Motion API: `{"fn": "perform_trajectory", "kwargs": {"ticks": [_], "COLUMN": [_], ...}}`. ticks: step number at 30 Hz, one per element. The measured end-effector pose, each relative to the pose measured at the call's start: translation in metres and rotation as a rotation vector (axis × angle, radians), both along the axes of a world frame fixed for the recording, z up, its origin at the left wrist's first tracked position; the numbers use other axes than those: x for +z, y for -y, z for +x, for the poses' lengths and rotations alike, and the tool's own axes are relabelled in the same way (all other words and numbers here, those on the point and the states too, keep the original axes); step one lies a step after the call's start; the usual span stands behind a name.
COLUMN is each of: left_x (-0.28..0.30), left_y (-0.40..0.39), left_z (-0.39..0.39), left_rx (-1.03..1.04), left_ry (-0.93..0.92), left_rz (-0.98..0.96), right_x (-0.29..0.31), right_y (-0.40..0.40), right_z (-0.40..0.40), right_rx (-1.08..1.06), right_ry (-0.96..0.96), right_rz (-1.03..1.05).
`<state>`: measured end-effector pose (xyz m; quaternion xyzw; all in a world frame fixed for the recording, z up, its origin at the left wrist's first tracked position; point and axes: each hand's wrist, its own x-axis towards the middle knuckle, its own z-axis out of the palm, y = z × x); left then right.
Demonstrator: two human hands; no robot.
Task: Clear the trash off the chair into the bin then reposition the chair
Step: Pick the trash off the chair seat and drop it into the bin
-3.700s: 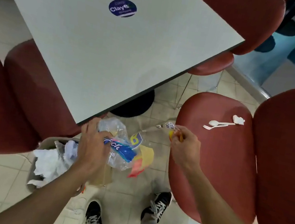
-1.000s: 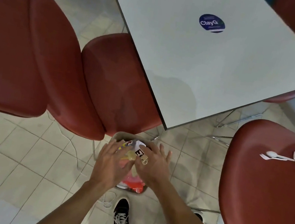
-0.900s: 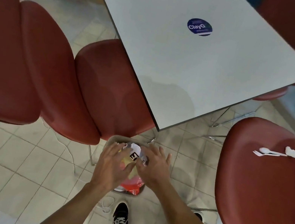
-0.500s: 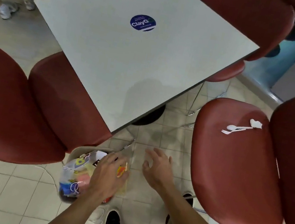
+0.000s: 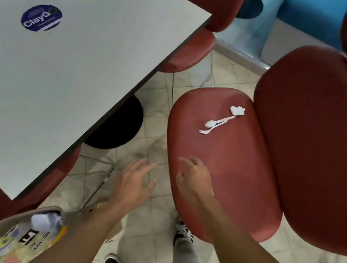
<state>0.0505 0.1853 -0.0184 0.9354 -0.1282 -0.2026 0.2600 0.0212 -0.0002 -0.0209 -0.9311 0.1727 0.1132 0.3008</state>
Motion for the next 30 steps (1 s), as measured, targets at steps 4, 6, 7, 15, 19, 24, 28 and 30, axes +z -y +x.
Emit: {"fn": "perform_trajectory", "kwargs": {"ticks": [4,6,7,15,19,24,28,30], "left_x": [-0.001,-0.008,-0.011,-0.046,-0.063,-0.098,-0.127,-0.140], "left_y": [0.056,0.083,0.095,0.188,0.223,0.259,0.286,0.298], "left_z": [0.035,0.053,0.061,0.116,0.137,0.165,0.184,0.191], "left_rx": [-0.061,-0.094,-0.104,-0.145,-0.151,-0.211,-0.282,-0.301], "left_ry": [0.025,0.029,0.033,0.084,0.061,0.051,0.045,0.024], "left_rz": [-0.024,-0.030,-0.026,-0.001,0.008,-0.005,0.040,0.083], "right_x": [-0.004,-0.008,-0.009,-0.032,-0.056,-0.096,-0.126,-0.138], "right_y": [0.052,0.077,0.088,0.182,0.219,0.259,0.285,0.294], "right_z": [0.024,0.036,0.042,0.091,0.117,0.151,0.176,0.186], "right_rx": [-0.057,-0.096,-0.111,-0.145,-0.166,-0.143,-0.138,-0.101], "right_ry": [-0.023,-0.030,-0.032,-0.032,-0.027,-0.005,0.001,-0.016], "right_rz": [0.013,0.034,0.047,0.057,0.086,0.026,-0.033,-0.077]}}
